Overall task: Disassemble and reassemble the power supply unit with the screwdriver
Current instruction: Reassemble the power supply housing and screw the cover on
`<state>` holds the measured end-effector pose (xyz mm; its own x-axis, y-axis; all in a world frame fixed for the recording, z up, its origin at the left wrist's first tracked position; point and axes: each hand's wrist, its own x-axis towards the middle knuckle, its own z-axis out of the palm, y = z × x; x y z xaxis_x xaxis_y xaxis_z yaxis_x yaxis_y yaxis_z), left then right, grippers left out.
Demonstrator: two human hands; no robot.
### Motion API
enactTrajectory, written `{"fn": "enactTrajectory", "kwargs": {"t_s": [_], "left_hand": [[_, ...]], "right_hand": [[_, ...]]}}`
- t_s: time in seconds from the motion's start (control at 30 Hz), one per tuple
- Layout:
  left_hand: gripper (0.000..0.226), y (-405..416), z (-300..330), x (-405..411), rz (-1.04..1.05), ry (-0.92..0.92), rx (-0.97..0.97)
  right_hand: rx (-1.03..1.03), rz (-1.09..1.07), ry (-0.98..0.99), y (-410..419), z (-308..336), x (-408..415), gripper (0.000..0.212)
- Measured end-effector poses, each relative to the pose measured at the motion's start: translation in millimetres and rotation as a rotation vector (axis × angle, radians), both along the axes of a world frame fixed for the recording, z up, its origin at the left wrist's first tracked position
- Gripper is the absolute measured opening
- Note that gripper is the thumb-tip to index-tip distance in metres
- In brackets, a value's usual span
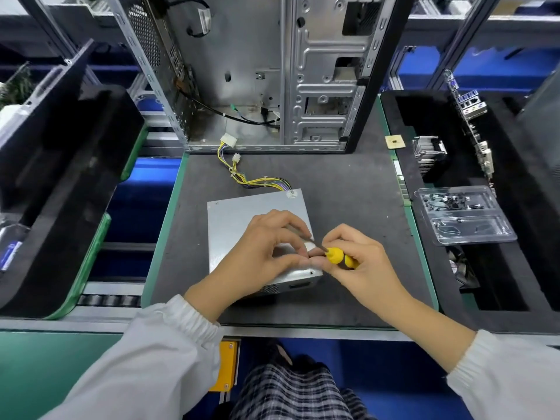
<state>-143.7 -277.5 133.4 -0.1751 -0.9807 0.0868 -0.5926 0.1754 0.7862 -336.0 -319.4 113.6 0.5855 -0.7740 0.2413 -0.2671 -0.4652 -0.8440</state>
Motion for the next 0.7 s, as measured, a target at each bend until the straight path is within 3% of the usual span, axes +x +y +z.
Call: {"fn": "enactTrajectory", "kwargs": {"t_s": [0.13,0.27,0.33,0.4,0.7], "left_hand": [[0.011,-4,3,-12,0.259,0.309,0.049],[0.004,-9,4,-23,0.379,0.456,0.097],[0.014,-8,5,-24,0.413,0.493,0.106],[0.023,-6,6,-22,0.411,0.503,0.105],[0.012,-2,5,-13,0.269,0.331,0.107]], "right_hand": [[0.104,-0.116,-0.176,-3,11,5,0.016],[-0.092,-0.197,-0.159,-4,15,10,0.014],[-0.233,-0.192,-0.105,-7,14,9,0.005],[-0.331,-0.162,-0.044,-10,11,8,0.012],[-0.490,-0.082,0.065,-12,0,2,0.023]]}}
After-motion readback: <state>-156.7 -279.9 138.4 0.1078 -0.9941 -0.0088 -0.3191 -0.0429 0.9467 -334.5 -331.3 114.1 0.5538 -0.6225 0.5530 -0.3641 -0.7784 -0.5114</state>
